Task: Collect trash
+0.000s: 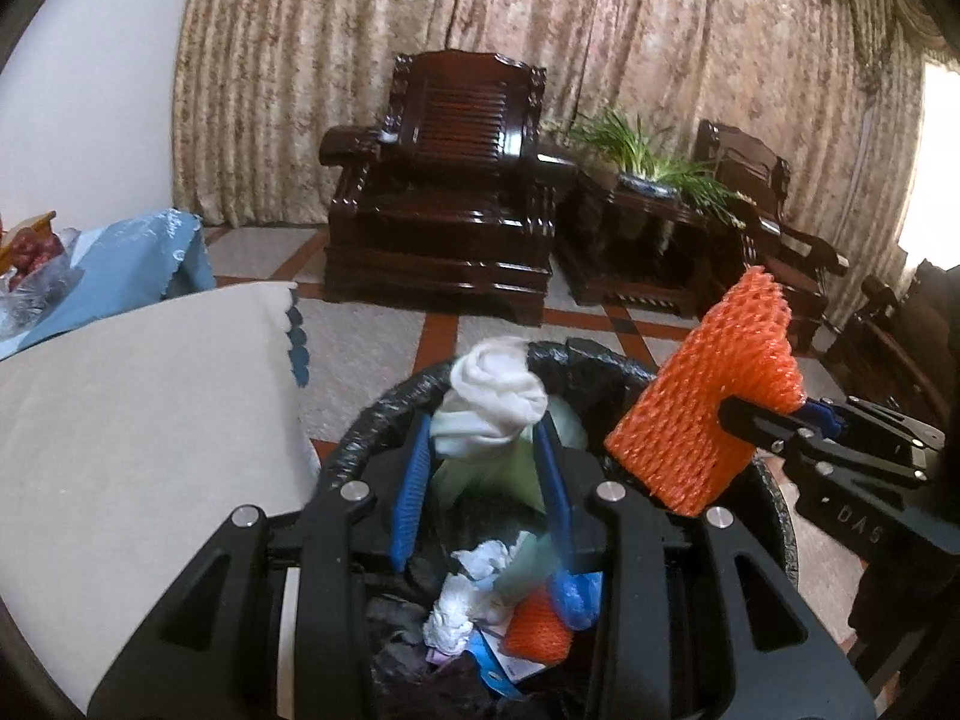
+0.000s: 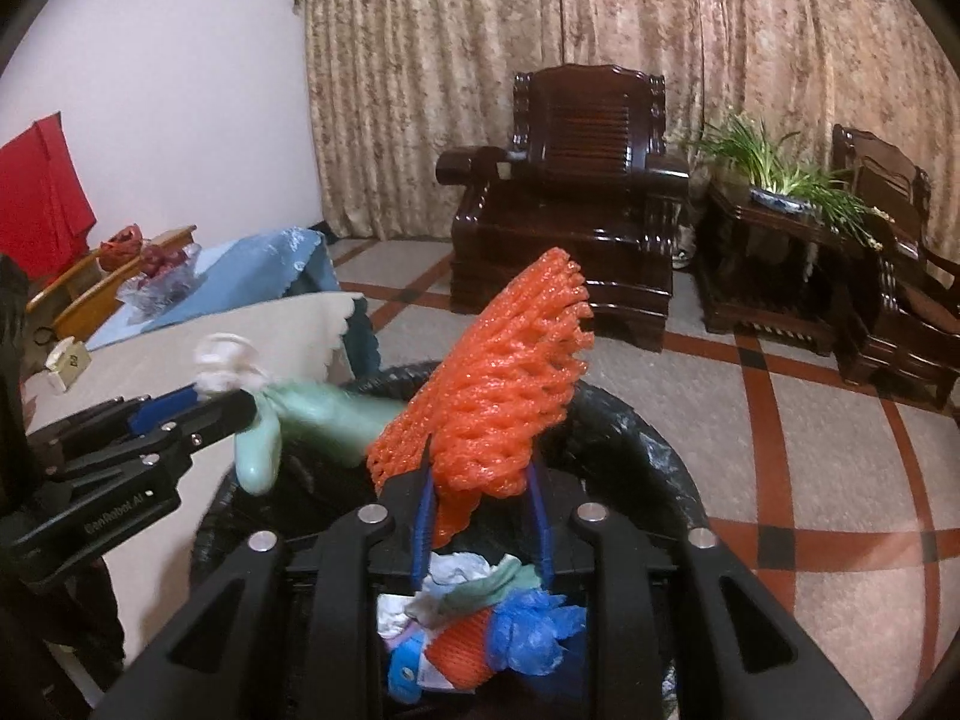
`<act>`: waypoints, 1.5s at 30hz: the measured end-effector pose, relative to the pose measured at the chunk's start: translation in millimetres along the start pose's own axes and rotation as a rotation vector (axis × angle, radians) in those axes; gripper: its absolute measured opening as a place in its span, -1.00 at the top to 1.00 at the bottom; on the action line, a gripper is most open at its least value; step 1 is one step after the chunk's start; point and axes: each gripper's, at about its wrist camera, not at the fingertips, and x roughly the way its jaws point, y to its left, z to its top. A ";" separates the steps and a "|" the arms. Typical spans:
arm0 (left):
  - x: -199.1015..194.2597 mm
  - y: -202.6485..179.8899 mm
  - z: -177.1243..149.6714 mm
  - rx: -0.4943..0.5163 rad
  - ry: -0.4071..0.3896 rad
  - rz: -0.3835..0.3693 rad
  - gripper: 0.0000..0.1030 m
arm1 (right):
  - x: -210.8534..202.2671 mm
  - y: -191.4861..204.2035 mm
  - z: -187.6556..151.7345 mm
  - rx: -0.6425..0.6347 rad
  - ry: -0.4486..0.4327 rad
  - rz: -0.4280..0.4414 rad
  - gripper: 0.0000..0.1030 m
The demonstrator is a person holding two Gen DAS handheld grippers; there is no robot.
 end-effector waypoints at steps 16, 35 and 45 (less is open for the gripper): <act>-35.3 20.1 -2.6 -0.021 -0.036 0.026 -0.67 | -8.3 6.4 -12.0 -0.009 0.031 0.010 -0.88; -134.2 39.1 3.5 -0.061 -0.075 0.139 -0.88 | -74.6 54.4 20.3 -0.021 -0.045 0.126 -0.88; -171.7 39.2 3.7 -0.070 -0.087 0.192 -0.88 | -95.5 66.8 22.8 -0.034 -0.040 0.146 -0.88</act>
